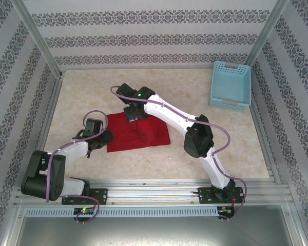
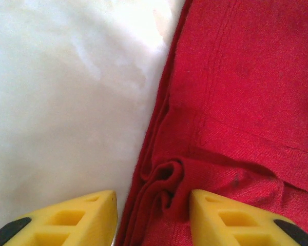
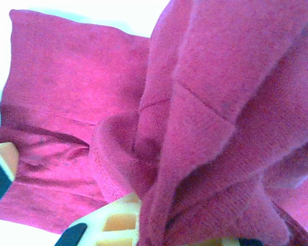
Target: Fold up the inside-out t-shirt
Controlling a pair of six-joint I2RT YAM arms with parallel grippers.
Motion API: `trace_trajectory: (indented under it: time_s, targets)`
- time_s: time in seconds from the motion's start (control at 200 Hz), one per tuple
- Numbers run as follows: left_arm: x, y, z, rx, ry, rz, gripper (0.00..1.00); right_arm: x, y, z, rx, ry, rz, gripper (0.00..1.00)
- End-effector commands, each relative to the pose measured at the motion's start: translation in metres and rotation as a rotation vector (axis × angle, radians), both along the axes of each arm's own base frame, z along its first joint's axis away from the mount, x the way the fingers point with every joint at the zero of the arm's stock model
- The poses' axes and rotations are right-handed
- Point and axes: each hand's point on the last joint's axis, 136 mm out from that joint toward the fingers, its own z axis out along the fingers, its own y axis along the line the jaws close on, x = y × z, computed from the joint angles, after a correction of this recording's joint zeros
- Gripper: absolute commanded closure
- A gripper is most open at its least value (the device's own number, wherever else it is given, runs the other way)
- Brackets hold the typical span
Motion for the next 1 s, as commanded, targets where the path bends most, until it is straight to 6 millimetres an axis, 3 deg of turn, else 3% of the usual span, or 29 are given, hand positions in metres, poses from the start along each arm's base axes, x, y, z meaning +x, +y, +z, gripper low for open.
trace_trajectory:
  time_s: [0.0, 0.31, 0.465, 0.63, 0.719, 0.804, 0.894, 0.994]
  targets:
    - [-0.001, -0.03, -0.006, -0.092, -0.012, -0.085, 0.58, -0.005, 0.025, 0.0, 0.073, 0.015, 0.01, 1.0]
    - [-0.003, -0.03, -0.003, -0.095, -0.015, -0.082, 0.58, 0.0, 0.041, -0.012, 0.086, 0.025, 0.01, 1.0]
    - [-0.012, -0.016, 0.011, -0.059, -0.049, -0.017, 0.55, -0.003, 0.058, -0.002, 0.154, 0.058, 0.055, 0.69]
    - [-0.032, 0.014, 0.042, 0.049, -0.106, 0.078, 0.5, -0.015, 0.06, 0.058, 0.266, 0.022, 0.118, 0.43]
    - [-0.037, 0.02, 0.059, 0.084, -0.131, 0.075, 0.48, -0.018, 0.044, 0.091, 0.295, -0.049, 0.129, 0.39]
    - [-0.035, 0.012, 0.075, 0.098, -0.129, 0.005, 0.46, -0.009, 0.012, 0.101, 0.285, -0.126, 0.078, 0.36]
    - [-0.029, -0.01, 0.093, 0.139, -0.135, -0.09, 0.45, 0.011, -0.035, 0.076, 0.289, -0.107, -0.041, 0.38]
    - [-0.021, -0.044, 0.117, 0.207, -0.187, -0.185, 0.45, 0.027, -0.072, 0.041, 0.357, -0.014, -0.133, 0.45]
